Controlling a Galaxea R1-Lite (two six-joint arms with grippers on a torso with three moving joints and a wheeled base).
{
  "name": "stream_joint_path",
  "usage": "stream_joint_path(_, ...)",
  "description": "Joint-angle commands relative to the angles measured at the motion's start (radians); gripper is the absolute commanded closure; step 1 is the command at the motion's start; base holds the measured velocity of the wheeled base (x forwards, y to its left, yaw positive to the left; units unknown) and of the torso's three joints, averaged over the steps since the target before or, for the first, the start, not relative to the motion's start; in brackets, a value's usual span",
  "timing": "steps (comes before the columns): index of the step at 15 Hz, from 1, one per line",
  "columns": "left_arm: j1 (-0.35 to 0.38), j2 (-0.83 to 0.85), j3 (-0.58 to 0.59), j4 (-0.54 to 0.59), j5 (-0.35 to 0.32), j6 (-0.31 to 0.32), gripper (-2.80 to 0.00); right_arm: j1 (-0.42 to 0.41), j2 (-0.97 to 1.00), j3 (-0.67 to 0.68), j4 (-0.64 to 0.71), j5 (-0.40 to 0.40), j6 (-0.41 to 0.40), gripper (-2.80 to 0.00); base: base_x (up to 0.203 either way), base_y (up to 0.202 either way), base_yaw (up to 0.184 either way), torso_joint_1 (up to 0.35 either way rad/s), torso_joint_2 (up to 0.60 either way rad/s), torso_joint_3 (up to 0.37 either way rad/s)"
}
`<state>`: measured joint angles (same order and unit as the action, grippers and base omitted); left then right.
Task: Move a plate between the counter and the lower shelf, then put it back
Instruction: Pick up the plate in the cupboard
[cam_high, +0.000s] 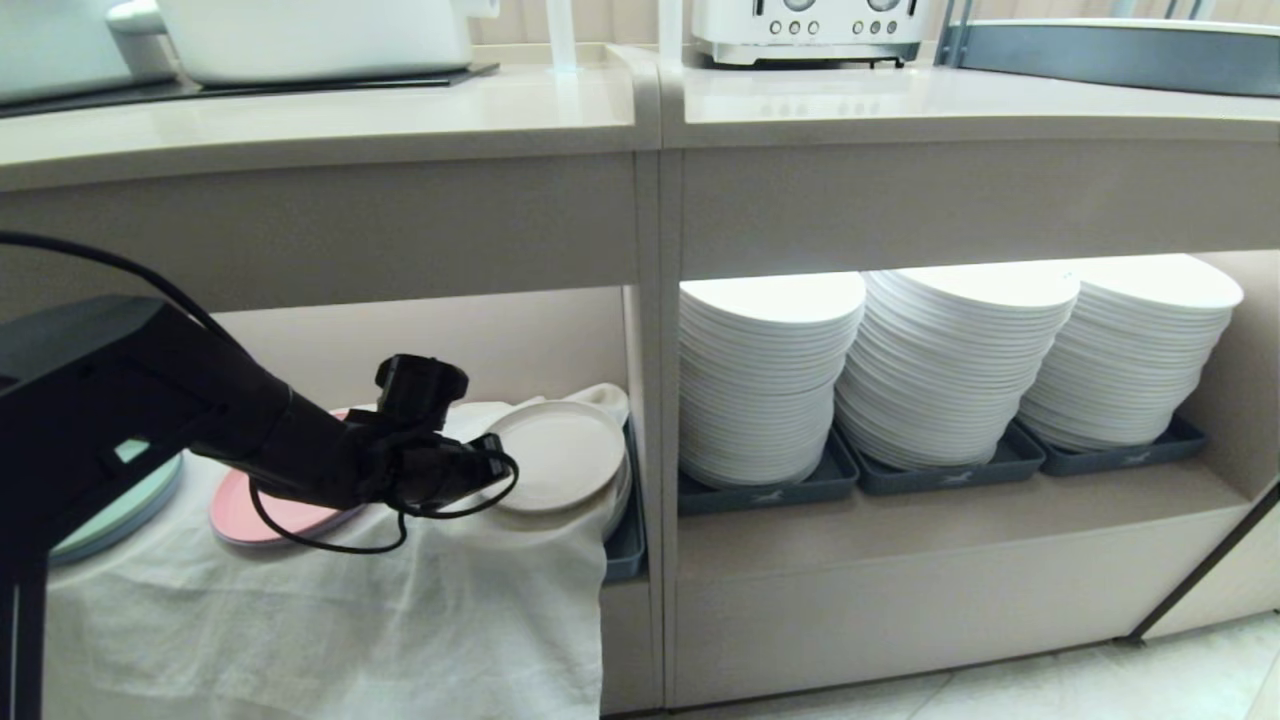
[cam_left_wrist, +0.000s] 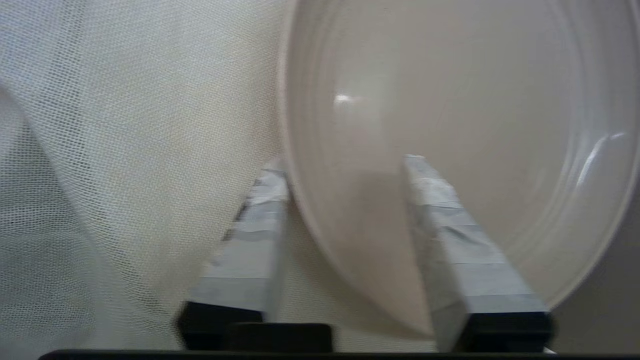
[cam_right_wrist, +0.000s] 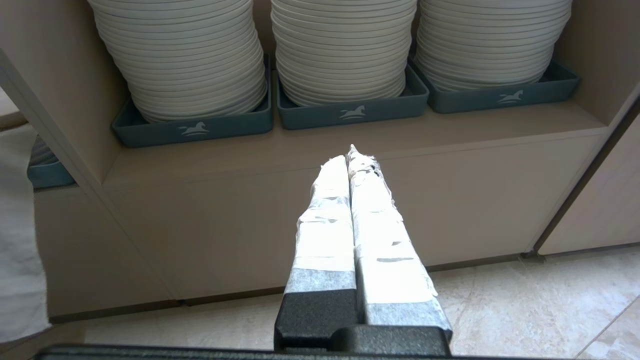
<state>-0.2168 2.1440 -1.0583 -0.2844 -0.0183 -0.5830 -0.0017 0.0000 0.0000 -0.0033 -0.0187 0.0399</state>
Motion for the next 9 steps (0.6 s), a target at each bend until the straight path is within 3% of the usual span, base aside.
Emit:
stream_joint_path(1, 0.001, 0.0, 0.0, -0.002, 0.001, -0.003, 0.0, 0.0, 0.0, 0.0, -0.001, 0.0, 0.0, 0.0, 0.0, 0.0, 0.0, 0.0, 0.0, 0.0)
stream_joint_path(9, 0.005, -0.01, 0.012, 0.003, 0.018, -0.004, 0.0, 0.0, 0.0, 0.0, 0.0, -0.001, 0.0, 0.0, 0.0, 0.0, 0.0, 0.0, 0.0, 0.0)
